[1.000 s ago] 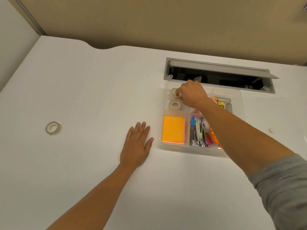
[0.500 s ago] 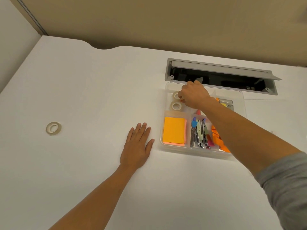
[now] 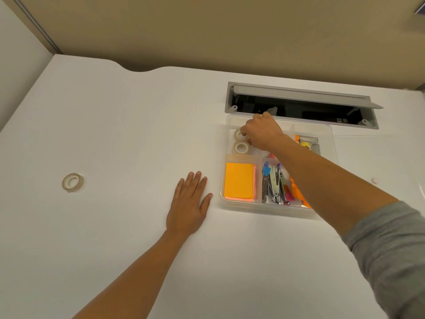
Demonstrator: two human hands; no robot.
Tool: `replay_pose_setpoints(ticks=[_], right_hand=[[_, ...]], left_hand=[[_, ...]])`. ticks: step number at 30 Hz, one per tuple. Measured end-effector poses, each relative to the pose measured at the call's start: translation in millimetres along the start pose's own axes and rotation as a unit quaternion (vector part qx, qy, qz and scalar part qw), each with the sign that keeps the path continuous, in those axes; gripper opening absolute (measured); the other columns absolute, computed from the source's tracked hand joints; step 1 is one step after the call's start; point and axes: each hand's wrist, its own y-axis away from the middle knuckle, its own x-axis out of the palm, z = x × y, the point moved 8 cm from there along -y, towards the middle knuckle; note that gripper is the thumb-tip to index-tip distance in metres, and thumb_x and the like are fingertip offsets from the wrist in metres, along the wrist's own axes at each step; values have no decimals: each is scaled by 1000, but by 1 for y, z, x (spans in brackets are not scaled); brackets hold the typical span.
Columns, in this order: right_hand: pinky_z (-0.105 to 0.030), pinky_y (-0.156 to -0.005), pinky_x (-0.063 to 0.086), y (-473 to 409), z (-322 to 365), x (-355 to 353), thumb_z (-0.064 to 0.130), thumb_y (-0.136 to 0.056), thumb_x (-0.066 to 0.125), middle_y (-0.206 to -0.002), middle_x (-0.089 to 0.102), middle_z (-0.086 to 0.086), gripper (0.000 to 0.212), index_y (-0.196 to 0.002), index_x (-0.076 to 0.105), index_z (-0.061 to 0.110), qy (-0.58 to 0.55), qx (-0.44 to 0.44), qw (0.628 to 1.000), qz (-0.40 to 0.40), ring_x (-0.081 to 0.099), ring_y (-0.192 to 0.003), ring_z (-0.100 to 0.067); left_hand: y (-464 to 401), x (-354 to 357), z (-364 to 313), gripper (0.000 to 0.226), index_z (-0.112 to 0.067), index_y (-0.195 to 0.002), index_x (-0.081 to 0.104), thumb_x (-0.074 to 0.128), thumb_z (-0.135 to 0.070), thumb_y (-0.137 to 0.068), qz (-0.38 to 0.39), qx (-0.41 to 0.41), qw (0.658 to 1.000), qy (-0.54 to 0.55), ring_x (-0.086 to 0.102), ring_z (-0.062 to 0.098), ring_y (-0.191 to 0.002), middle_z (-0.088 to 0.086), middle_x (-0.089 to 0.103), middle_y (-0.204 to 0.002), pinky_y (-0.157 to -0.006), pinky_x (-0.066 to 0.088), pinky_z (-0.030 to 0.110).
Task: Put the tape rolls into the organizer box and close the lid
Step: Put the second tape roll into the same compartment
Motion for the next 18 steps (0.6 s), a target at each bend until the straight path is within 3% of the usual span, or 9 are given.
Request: replay_pose_setpoints(ticks=[4,10,14,18], right_hand=[[-42,-93,35,33,-8,-5,30,-87,66,-101,66,-8,22,-106,64,19,7,25,1000,5,54,-100,-27],[-42,-93,39,52,-2,-17,18,-87,66,-104,65,-13,24,-111,64,18,-105,44,993,-14,56,-100,-30],[-34,-79,46,75,4,-29,5,-83,67,-104,66,-12,35,-115,64,17,-229,89,966,-79,57,-92,-26],[-32,-81,42,112,7,-41,15,-90,61,-103,68,-7,25,-115,65,17,-322,144,919,-178,57,-96,-24]], left_hand=[[14,-5,-17,57,-21,-149,27,23,-48,-99,0,32,999,7,7,12,-148,-1,22,-159,-121,6,37],[36,-8,-20,54,-20,-148,30,28,-45,-100,-16,11,999,26,10,14,-148,0,24,-158,-121,8,38],[59,-9,-12,56,-20,-149,28,24,-47,-100,-13,13,1000,11,8,14,-148,0,22,-159,-121,6,37],[43,-10,-4,56,-19,-149,28,26,-45,-100,-9,11,1000,17,8,15,-148,2,22,-159,-121,3,36]])
